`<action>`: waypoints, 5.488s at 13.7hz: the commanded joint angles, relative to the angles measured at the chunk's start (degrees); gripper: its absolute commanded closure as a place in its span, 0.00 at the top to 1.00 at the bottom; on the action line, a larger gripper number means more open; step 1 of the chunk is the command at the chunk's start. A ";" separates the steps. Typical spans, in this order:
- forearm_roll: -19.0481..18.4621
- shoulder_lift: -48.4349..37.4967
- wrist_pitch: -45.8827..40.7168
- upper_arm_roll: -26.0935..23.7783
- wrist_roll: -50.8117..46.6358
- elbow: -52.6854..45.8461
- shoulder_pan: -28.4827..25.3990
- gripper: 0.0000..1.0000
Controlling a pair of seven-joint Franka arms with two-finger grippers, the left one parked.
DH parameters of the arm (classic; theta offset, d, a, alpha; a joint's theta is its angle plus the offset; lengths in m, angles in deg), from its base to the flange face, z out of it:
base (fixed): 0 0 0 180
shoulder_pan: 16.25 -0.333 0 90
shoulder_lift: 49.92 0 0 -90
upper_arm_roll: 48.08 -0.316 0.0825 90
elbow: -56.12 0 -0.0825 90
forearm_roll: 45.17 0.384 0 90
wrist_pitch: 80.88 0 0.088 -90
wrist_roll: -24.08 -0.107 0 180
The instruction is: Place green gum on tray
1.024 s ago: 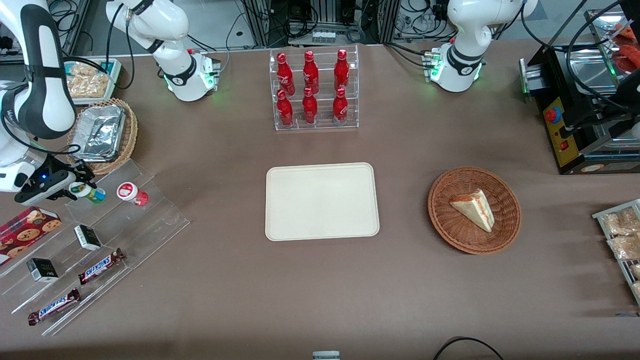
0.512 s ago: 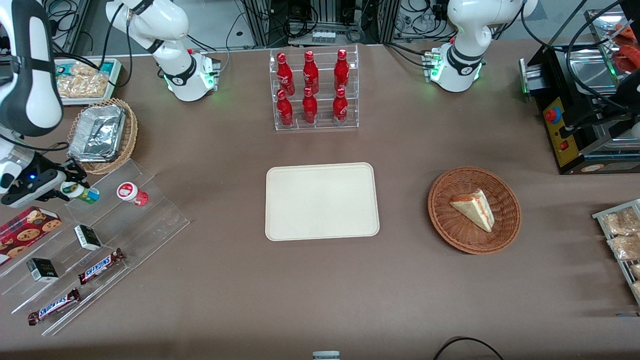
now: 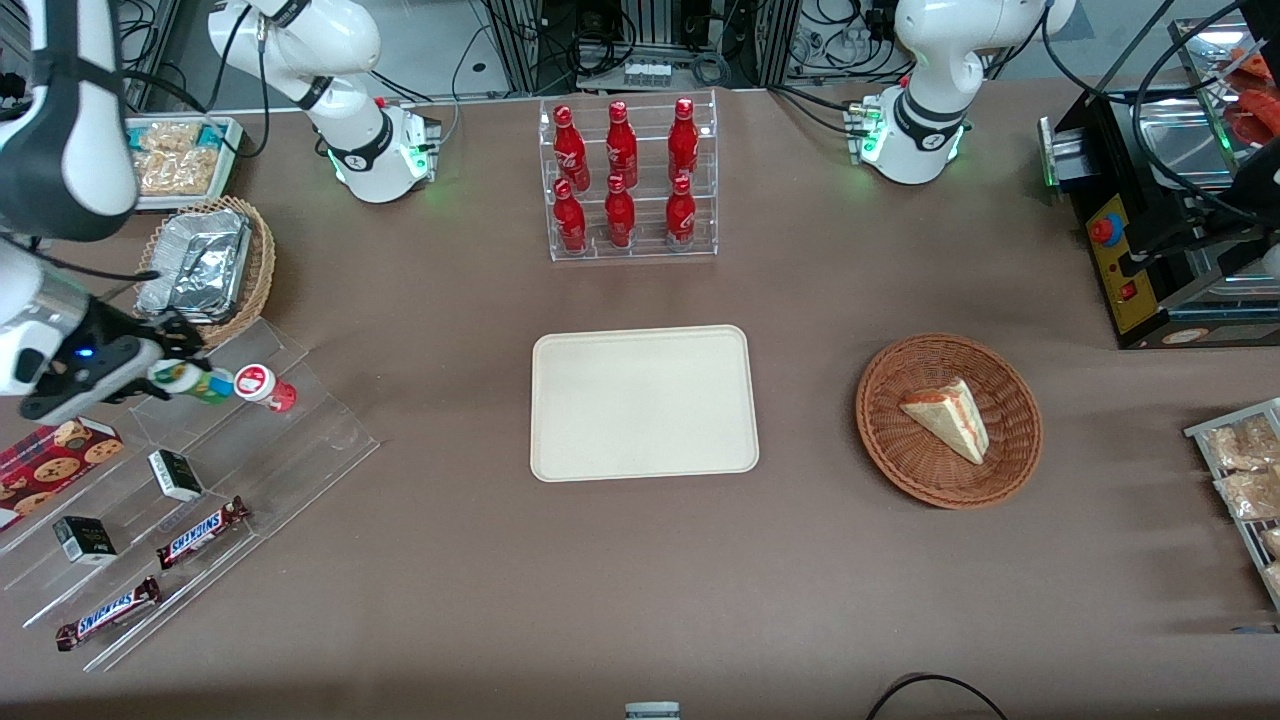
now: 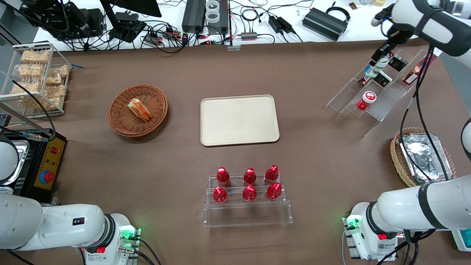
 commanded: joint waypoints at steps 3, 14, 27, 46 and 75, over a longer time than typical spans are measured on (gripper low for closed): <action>0.43 2.86 -2.51 0.49 -16.29 -4.73 -11.84 0.00; -2.11 24.73 2.31 0.58 -61.21 -21.25 -36.98 0.00; -6.86 41.53 20.95 0.58 -83.47 -23.28 -47.89 0.00; -2.83 18.97 4.56 0.31 -82.51 -15.02 -39.48 1.00; -1.59 -1.53 -24.22 2.07 -34.61 -15.37 -0.79 1.00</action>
